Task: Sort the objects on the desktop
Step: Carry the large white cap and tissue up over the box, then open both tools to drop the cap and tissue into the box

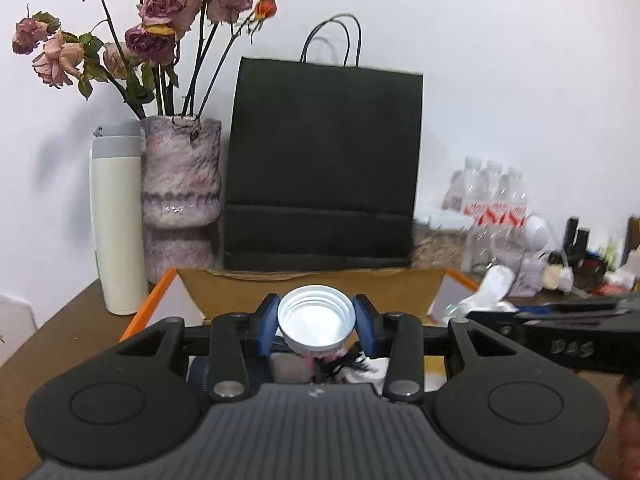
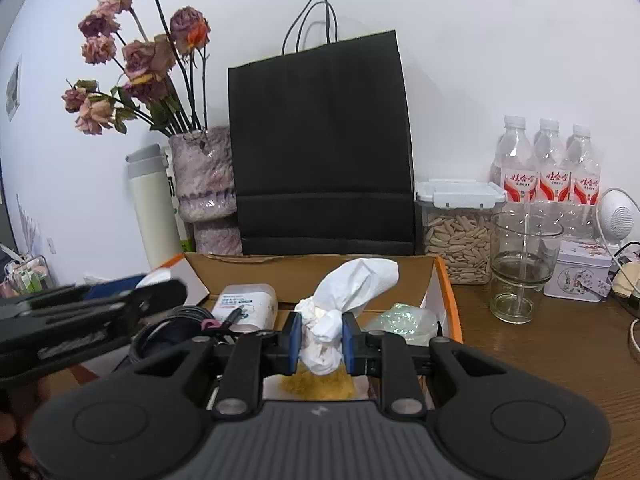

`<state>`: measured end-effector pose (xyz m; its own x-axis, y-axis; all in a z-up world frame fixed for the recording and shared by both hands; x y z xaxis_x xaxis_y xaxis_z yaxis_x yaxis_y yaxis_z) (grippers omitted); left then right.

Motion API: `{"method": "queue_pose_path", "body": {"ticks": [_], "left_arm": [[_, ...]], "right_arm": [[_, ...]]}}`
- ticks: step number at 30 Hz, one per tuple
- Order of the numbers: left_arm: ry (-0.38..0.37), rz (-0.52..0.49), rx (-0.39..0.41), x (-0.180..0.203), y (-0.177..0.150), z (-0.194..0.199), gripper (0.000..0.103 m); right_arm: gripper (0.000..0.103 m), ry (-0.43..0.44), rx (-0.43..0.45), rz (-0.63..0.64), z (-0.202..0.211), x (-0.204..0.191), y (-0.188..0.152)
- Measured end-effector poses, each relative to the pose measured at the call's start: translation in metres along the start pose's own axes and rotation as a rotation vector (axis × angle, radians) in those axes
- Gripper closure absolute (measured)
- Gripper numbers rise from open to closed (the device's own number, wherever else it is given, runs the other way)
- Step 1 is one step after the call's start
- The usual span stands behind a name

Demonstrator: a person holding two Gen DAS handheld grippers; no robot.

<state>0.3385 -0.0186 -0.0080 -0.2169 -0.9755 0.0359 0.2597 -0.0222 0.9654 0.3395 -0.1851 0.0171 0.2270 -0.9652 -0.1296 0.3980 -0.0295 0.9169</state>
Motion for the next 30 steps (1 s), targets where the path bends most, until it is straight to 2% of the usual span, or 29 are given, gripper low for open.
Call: {"method": "queue_pose_path", "body": {"ticks": [3,9,15,18,19,20,22,23,24,25,27,30], "left_arm": [[0.001,0.006,-0.042,-0.006,-0.009,-0.003,0.063],[-0.008,-0.031,-0.034,0.0,-0.013,0.001,0.062],[-0.008,-0.026,-0.047,0.0,-0.015,-0.001,0.062],[-0.004,-0.027,-0.051,-0.001,-0.016,-0.002,0.052],[-0.004,-0.025,-0.05,-0.001,-0.016,-0.001,0.042],[0.0,-0.026,-0.046,0.0,-0.016,0.0,0.027],[0.013,-0.024,-0.022,-0.001,-0.014,0.002,0.008],[0.021,-0.022,-0.003,-0.002,-0.013,0.004,0.002],[0.041,-0.017,0.016,-0.003,-0.012,0.006,0.0],[0.05,-0.016,0.032,-0.004,-0.012,0.007,0.0],[0.038,-0.012,0.033,-0.004,-0.011,0.008,0.0],[0.036,-0.031,0.029,0.0,-0.012,0.008,0.0]], "right_arm": [[0.083,0.0,-0.011,0.0,-0.001,0.002,-0.008],[0.083,-0.007,-0.009,0.006,0.003,0.004,-0.015],[0.081,-0.014,-0.016,0.016,0.003,0.003,-0.016],[0.073,-0.018,-0.026,0.021,0.001,0.003,-0.017],[0.073,-0.021,-0.028,0.022,0.001,0.003,-0.018],[0.068,-0.023,-0.031,0.026,0.001,0.003,-0.019],[0.053,-0.025,-0.036,0.03,0.001,0.002,-0.019],[0.038,-0.031,-0.032,0.034,0.002,0.001,-0.019],[0.026,-0.037,-0.025,0.04,0.003,0.0,-0.019],[0.022,-0.051,-0.014,0.047,0.005,0.0,-0.019],[0.005,-0.09,0.008,0.065,0.009,0.0,-0.017],[0.004,-0.085,0.023,0.083,0.014,-0.001,-0.017]]}}
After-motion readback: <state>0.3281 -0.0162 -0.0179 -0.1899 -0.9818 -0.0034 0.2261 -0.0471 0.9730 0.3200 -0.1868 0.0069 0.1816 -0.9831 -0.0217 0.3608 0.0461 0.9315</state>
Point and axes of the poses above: each gripper's, at about its wrist camera, not at the fingertips, and z roughly against the way its jaws point, x to its right, y to its top, the point moved 5 cm from there along -z, roughly the way its jaws point, and after that the axes turned 2 degrees about y, right-handed, at the moved point
